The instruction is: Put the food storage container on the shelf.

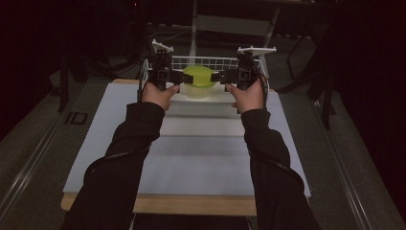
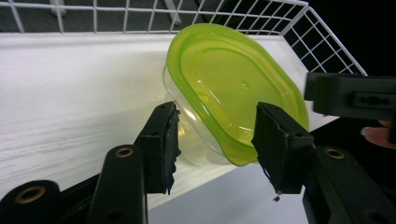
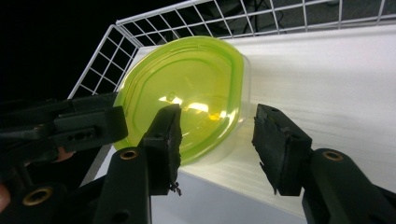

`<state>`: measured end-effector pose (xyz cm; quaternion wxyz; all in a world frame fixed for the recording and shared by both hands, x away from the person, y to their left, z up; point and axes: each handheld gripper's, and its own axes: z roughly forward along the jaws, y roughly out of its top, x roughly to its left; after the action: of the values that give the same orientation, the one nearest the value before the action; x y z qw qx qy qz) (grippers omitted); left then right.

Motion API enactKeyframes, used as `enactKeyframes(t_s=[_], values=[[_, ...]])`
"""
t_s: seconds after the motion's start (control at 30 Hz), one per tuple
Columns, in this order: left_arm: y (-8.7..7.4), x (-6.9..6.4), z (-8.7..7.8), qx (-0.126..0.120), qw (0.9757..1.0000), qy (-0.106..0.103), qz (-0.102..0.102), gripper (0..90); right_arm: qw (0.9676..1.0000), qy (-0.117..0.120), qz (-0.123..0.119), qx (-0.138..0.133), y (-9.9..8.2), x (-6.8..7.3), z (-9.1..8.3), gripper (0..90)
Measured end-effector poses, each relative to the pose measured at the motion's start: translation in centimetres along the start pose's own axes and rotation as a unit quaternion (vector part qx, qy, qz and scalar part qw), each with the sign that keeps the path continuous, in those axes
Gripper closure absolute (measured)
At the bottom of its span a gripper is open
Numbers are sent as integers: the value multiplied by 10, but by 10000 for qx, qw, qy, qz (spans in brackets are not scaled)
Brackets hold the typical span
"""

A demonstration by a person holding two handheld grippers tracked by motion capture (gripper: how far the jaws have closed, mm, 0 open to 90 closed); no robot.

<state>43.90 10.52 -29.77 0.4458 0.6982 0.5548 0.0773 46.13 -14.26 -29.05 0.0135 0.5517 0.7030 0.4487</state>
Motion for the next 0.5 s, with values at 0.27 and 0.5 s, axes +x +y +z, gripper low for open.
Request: enactKeyframes(t_s=[0.27,0.5], values=[[-4,6,-6,-34,9999,122,59,440,9999,95,-108,36,-9,3,-6,494],[-14,11,-30,-423,9980,-142,441,260,9990,168,-360,226,-27,7,1,565]])
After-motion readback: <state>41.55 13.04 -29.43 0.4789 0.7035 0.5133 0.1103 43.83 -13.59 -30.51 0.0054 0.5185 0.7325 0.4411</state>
